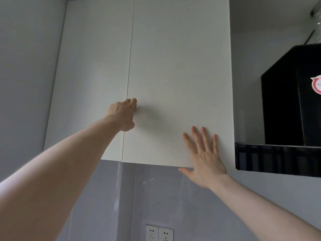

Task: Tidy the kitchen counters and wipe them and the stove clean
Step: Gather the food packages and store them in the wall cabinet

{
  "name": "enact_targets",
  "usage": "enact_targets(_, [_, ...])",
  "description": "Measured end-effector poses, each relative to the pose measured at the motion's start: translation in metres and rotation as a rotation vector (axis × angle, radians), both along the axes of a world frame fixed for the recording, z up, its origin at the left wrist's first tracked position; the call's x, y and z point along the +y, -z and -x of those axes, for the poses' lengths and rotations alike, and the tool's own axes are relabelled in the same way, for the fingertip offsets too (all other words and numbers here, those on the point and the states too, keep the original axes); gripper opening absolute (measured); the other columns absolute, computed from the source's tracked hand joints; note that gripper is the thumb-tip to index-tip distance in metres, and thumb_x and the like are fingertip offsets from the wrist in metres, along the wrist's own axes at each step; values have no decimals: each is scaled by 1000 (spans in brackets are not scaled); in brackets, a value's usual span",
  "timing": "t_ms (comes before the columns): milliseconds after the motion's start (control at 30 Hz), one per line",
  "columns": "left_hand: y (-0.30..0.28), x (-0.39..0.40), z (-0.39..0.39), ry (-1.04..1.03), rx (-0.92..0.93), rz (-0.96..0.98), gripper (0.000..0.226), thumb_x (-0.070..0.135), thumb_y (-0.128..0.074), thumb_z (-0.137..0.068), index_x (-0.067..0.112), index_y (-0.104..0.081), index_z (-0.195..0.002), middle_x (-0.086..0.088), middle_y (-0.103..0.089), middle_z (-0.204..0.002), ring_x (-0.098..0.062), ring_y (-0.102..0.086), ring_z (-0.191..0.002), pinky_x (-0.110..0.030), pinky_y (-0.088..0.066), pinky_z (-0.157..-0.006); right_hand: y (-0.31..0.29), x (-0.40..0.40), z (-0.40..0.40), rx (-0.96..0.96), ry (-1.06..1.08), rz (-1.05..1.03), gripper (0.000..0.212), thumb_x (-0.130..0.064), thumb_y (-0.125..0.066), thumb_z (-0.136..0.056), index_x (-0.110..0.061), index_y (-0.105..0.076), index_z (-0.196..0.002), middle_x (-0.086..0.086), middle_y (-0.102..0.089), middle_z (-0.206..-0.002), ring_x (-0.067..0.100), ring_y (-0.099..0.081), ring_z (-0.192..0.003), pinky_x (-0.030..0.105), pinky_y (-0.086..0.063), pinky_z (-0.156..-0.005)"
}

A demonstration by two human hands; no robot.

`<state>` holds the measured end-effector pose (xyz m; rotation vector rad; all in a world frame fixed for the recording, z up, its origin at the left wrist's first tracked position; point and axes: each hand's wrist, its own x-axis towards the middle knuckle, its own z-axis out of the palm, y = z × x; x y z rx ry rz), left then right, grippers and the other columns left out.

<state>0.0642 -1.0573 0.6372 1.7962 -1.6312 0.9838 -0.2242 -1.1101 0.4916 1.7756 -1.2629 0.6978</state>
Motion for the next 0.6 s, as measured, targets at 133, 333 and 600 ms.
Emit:
enact_targets(133, [-1,15,-4,43,9,25,44,6,-59,-72,21,-44,-111,4,-55,-110,-27,-53,-82,-30,-31,-55,2,5,1,-32,-29,1,120,-81,-56,-74,-19,-5,-163,12,10,-170,40,11,-155,68,-9,-120])
enact_targets(333, [6,50,-4,160,64,121,39,4,-56,-69,21,-46,-103,2,-54,-104,-29,-51,-81,-30,-30,-55,7,27,-8,-128,-97,-45,119,-84,-48,-78,-23,13,-161,8,28,-165,34,27,-152,62,0,-123])
enact_targets(600, [16,103,12,180,74,283,34,5,-56,-70,20,-47,-100,2,-53,-100,-27,-44,-80,-32,-32,-62,21,69,-9,-286,-349,-131,107,-86,-44,-81,-40,12,-159,-10,37,-161,17,33,-150,48,-2,-127])
